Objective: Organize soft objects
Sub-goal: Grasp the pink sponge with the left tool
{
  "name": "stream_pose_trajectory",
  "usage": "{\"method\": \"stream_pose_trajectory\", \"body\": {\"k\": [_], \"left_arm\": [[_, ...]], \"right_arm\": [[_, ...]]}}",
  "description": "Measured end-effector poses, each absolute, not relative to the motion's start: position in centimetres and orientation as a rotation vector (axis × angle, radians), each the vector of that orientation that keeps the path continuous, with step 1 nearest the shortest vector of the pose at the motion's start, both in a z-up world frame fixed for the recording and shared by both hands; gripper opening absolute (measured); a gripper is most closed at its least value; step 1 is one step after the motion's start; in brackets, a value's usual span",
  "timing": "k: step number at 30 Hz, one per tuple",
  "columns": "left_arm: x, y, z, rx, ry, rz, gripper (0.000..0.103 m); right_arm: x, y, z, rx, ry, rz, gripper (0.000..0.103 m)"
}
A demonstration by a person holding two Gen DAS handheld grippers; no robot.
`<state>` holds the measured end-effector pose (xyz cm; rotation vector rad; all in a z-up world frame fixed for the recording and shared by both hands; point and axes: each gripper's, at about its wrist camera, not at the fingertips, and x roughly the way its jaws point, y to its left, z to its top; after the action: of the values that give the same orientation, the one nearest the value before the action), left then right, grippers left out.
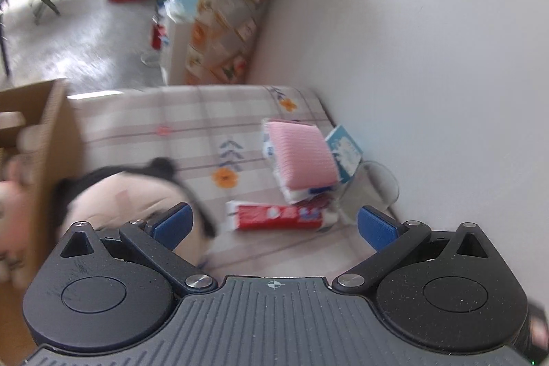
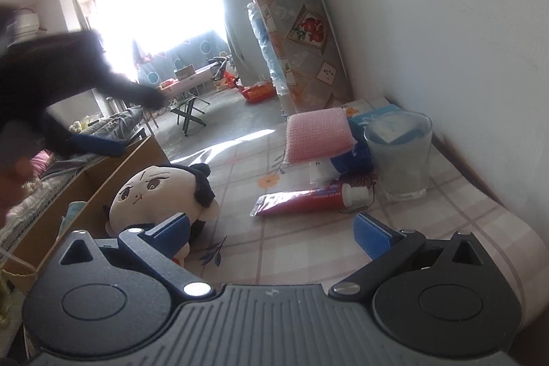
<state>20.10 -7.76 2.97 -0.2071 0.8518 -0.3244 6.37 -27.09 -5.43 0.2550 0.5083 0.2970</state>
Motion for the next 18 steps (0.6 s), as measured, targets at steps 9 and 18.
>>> {"method": "stream_pose_trajectory", "body": {"k": [9,18], "left_arm": [[31.9,-14.5,-0.6,-0.215,1.002,-0.233,0.103],[36.0,-18.7,-3.5,-0.194,1.107,-0.225,0.102]], "right_arm": [[8.2,-28.1,-6.5,0.254,0.484,0.328,0.103],[9.2,-30.2,-7.6,0.323,0.49,0.337,0.103]]}}
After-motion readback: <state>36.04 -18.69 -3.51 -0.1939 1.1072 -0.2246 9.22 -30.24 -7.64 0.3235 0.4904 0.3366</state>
